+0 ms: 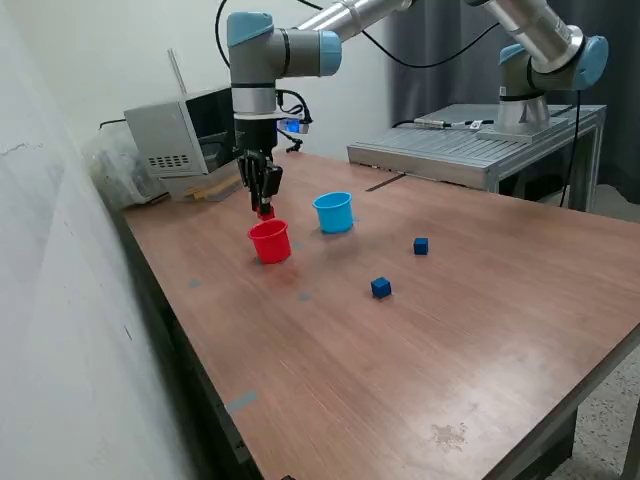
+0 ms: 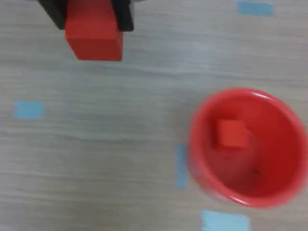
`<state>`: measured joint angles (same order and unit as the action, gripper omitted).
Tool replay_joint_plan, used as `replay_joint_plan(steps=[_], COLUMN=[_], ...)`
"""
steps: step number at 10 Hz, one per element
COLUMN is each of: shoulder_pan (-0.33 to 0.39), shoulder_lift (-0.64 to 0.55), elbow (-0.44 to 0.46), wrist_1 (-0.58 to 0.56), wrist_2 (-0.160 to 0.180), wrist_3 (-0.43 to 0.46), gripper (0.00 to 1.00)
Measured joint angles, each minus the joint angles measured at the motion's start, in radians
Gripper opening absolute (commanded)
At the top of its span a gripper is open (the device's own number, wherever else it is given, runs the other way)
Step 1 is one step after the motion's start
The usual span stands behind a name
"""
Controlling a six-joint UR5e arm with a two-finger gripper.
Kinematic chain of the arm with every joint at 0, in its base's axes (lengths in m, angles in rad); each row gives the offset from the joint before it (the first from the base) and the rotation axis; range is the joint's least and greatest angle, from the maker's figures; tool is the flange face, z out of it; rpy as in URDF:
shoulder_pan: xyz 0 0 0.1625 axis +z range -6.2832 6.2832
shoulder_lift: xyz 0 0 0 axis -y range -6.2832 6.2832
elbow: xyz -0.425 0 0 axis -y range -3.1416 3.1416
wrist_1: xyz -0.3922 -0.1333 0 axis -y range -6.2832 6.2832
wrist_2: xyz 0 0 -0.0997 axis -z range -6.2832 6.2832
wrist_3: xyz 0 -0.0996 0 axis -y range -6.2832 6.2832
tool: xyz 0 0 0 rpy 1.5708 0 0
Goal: Place red objects in the red bin, and blue objects in the blue bin.
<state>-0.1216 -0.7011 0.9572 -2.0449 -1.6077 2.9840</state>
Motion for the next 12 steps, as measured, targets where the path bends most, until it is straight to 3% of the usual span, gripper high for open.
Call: replay_joint_plan(steps=[2, 5, 6, 12], shoulder_pan=[-0.043, -0.088, -0.096, -0.113], shoulder_lift=[-0.013, -0.015, -0.013, -0.010], elbow=[0.032, 0.072, 0.081, 0.101], wrist_1=[0.008, 0.008, 0.005, -0.020], wrist_2=[-0.031, -0.040, -0.041, -0.041], wrist_3=[0.001, 0.002, 0.002, 0.005], gripper=[0.00, 0.00, 1.00, 1.00])
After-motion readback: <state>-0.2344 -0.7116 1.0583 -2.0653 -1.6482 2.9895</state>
